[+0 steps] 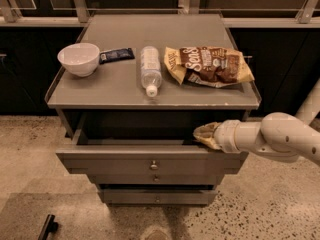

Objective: Open top drawer

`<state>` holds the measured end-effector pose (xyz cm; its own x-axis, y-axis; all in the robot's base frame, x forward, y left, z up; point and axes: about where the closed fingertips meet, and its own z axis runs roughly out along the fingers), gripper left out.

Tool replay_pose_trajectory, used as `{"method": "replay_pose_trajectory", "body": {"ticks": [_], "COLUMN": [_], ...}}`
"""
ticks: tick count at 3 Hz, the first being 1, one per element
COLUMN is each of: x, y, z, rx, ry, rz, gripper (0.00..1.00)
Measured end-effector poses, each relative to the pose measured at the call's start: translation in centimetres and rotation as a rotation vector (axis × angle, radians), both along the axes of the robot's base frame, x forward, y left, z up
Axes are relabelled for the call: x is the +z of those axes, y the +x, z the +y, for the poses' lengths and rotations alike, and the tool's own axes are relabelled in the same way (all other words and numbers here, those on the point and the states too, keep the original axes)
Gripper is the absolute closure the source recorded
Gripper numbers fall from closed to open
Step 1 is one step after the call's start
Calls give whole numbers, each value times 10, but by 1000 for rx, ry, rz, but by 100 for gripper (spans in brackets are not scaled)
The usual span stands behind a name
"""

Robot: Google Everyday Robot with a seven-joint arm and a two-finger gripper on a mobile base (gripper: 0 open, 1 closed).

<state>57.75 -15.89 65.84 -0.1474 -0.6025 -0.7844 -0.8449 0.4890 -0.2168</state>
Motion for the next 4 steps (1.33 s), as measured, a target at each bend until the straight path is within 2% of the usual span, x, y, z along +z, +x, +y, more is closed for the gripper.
{"method": "replay_pose_trajectory", "body": {"ticks": [4], "x": [-11], "y": [-16], "z": [17], "rx": [-4], "ry": [49], "rz": [26], "gripper": [100]}}
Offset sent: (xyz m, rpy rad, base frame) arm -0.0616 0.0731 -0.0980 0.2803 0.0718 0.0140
